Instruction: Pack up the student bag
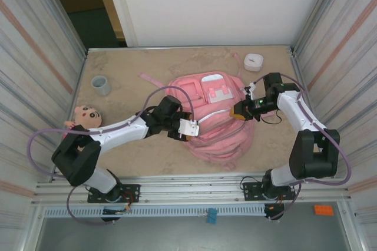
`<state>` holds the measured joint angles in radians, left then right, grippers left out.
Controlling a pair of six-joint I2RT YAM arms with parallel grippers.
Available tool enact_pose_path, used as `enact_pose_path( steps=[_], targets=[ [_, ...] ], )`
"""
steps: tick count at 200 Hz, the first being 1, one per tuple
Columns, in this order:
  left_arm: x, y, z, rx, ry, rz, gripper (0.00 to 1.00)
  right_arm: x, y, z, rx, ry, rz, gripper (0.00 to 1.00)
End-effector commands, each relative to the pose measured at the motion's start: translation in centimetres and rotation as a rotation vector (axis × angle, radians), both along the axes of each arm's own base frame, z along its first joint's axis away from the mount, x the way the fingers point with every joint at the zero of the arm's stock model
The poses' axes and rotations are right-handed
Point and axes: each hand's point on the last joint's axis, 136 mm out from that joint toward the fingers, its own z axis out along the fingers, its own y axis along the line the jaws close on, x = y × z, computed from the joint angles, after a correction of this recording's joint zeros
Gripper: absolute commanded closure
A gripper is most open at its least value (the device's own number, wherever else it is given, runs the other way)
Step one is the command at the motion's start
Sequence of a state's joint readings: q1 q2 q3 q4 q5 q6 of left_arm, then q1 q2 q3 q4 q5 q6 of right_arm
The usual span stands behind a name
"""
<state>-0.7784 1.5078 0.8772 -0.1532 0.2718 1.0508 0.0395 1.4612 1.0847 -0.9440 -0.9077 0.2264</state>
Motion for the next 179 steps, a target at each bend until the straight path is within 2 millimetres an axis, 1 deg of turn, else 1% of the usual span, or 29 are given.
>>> enact_pose_path(
  steps=[1, 14, 25, 34, 46, 60, 79, 94, 110, 126, 132, 133, 134, 140, 159, 167, 179],
  targets=[
    [0.3, -1.7, 0.4, -0.019, -0.057, -0.056, 0.46, 0.9, 0.5, 1.8, 0.066, -0.058, 0.022, 1.0],
    [0.6, -2.4, 0.2, -0.033, -0.1, -0.047, 0.63, 0.9, 0.5, 2.1, 0.072, -0.068, 0.022, 1.0],
    [0.2, -2.8, 0.5, -0.051, -0.099, -0.046, 0.74, 1.1, 0.2, 2.0, 0.067, -0.081, 0.016, 1.0],
    [-0.5, -2.9, 1.0, -0.061, -0.069, -0.049, 0.81, 1.4, -0.2, 1.7, 0.058, -0.09, 0.003, 1.0],
    [-2.0, -2.6, 1.5, -0.06, -0.002, -0.052, 0.91, 1.9, -1.2, 1.1, 0.029, -0.097, -0.028, 1.0],
    [-3.8, -1.9, 2.0, -0.055, 0.071, -0.04, 0.98, 2.5, -1.9, 0.3, -0.002, -0.104, -0.061, 1.0],
    [-5.9, -0.8, 2.4, -0.071, 0.142, -0.001, 1.0, 3.4, -2.0, 0.0, 0.009, -0.123, -0.088, 1.0],
    [-7.0, -0.5, 2.7, -0.108, 0.185, 0.039, 0.99, 4.2, -1.7, 0.1, 0.037, -0.139, -0.101, 1.0],
    [-7.7, -0.5, 3.1, -0.151, 0.233, 0.083, 1.0, 5.1, -1.4, 0.2, 0.041, -0.165, -0.106, 1.0],
    [-8.0, -0.8, 3.5, -0.186, 0.308, 0.151, 1.0, 5.8, -1.0, 1.0, 0.056, -0.209, -0.105, 1.0],
    [-8.0, -0.9, 3.5, -0.204, 0.342, 0.191, 1.0, 6.0, -0.8, 1.4, 0.062, -0.231, -0.104, 0.94],
    [-7.9, -1.0, 3.5, -0.207, 0.344, 0.194, 1.0, 6.1, -0.8, 1.6, 0.061, -0.24, -0.104, 0.92],
    [-7.9, -1.0, 3.5, -0.212, 0.35, 0.202, 1.0, 6.1, -0.8, 1.6, 0.061, -0.24, -0.104, 0.92],
    [-8.1, -1.2, 3.5, -0.233, 0.389, 0.233, 1.0, 6.3, -0.8, 2.0, 0.051, -0.266, -0.108, 0.83],
    [-8.8, -2.0, 3.5, -0.277, 0.489, 0.305, 1.0, 6.1, -1.3, 3.0, 0.001, -0.325, -0.129, 0.67],
    [-9.0, -2.3, 3.5, -0.293, 0.525, 0.333, 1.0, 5.8, -1.7, 3.5, -0.03, -0.352, -0.138, 0.62],
    [-9.0, -2.5, 3.4, -0.322, 0.58, 0.386, 1.0, 5.0, -2.3, 4.2, -0.088, -0.388, -0.148, 0.57]
  ],
)
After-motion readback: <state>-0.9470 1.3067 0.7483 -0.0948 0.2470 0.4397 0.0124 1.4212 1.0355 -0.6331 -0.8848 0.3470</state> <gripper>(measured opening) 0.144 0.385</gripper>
